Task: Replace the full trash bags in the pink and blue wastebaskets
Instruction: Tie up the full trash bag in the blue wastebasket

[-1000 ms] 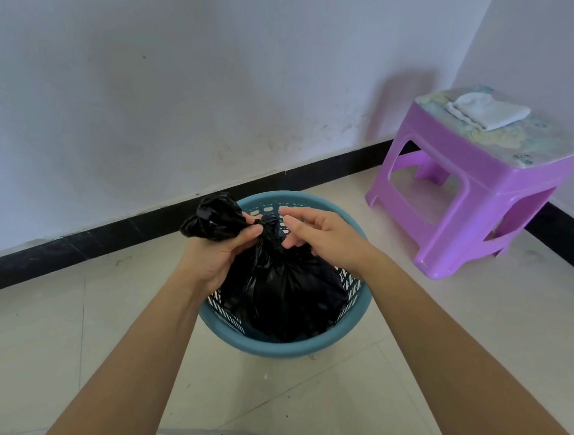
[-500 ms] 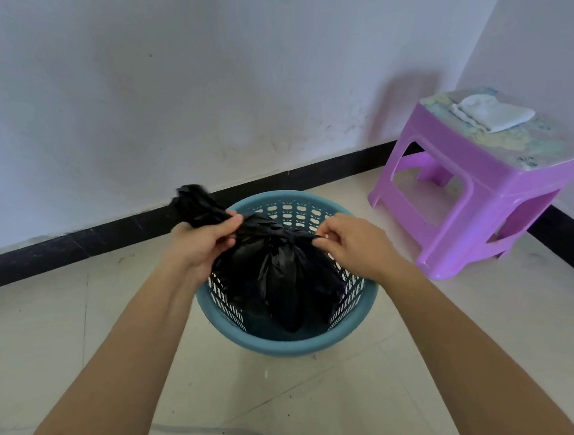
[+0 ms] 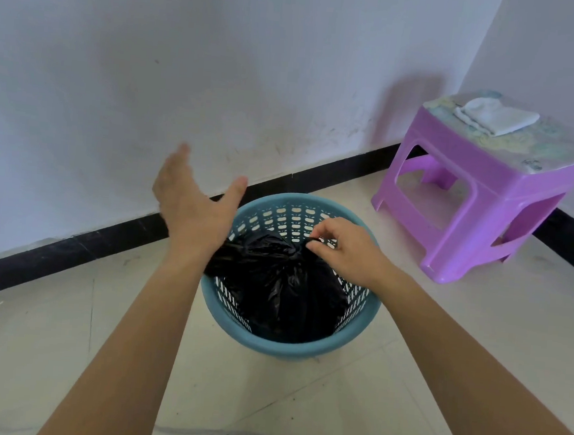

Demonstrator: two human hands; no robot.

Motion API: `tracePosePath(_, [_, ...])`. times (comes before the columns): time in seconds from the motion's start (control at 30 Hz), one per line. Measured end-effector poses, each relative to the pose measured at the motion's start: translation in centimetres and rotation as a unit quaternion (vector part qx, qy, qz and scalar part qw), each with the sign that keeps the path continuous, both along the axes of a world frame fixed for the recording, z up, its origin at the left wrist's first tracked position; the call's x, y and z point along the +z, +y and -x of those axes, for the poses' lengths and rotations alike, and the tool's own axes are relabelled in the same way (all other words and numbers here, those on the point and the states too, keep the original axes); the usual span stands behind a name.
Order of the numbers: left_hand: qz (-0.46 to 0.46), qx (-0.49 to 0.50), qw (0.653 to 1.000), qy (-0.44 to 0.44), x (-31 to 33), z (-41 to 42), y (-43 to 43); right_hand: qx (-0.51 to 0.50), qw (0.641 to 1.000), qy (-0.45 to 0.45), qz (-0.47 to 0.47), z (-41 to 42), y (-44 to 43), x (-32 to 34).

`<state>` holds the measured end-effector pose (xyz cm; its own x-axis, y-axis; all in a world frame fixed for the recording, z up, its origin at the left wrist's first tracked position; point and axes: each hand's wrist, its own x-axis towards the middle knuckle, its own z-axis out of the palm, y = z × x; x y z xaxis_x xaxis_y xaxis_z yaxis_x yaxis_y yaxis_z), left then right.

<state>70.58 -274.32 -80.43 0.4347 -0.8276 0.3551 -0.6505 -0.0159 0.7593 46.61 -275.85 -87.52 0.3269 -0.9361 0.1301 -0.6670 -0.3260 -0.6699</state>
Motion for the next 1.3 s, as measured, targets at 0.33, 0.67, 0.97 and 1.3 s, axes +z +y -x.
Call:
tracePosePath(0.33, [-0.161,-0.209,0.936,-0.235,-6.3,1.8,1.6,-0.051,0.987,-0.133,-0.073,0.1,0.4,-0.4])
tracePosePath(0.67, [-0.151,-0.232,0.958,-0.077,0.8,3.3,-0.5,-0.019,0.999,-0.008,-0.036,-0.6,0.2,4.2])
tracePosePath(0.97, [-0.174,-0.253,0.949,-0.076,19.1,0.9,2.1,-0.053,0.997,-0.056,-0.025,-1.5,1.2,22.8])
tracePosePath(1.3, [-0.188,-0.223,0.956,-0.038,50.3,-3.3,4.3,0.016,0.999,-0.018,0.029,-4.4,0.1,56.9])
